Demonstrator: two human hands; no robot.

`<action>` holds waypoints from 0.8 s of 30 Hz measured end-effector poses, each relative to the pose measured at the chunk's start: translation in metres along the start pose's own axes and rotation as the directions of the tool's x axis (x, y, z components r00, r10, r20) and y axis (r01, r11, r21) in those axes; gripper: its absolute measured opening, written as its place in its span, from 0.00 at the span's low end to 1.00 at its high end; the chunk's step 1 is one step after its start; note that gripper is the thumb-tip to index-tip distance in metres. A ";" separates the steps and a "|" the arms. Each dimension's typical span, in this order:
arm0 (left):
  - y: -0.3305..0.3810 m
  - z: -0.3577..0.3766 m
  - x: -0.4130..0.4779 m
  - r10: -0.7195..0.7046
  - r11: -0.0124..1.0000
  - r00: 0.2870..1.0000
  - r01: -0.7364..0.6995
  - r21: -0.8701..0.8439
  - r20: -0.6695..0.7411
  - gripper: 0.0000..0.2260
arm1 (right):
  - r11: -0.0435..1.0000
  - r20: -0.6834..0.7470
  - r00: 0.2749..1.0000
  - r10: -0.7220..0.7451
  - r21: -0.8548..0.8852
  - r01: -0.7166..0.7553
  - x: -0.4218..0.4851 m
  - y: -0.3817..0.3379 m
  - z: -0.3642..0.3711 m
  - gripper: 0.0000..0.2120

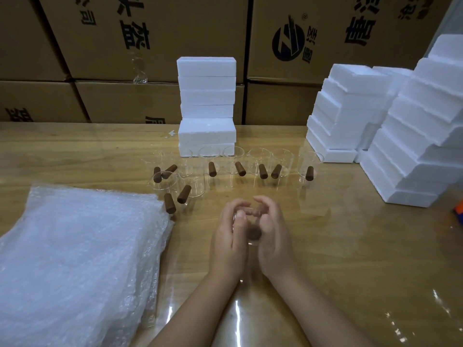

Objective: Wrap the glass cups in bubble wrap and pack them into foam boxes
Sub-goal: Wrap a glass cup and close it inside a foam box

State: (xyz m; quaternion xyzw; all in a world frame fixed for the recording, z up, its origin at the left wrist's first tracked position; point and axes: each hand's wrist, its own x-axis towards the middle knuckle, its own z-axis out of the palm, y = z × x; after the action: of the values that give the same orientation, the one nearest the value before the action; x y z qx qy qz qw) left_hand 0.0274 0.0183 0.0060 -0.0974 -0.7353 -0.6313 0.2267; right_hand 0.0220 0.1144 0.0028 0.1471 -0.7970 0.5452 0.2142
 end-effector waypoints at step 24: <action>0.008 -0.005 0.010 -0.514 0.774 0.848 0.522 -0.358 0.125 0.18 | 0.966 0.029 0.991 -0.127 -0.224 0.131 0.002 -0.008 -0.001 0.27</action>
State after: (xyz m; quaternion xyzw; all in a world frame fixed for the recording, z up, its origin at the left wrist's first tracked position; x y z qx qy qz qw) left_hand 0.0230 0.0138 0.0178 0.0604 -0.5995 -0.7980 0.0136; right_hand 0.0244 0.1122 0.0108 0.1774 -0.8441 0.4349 0.2586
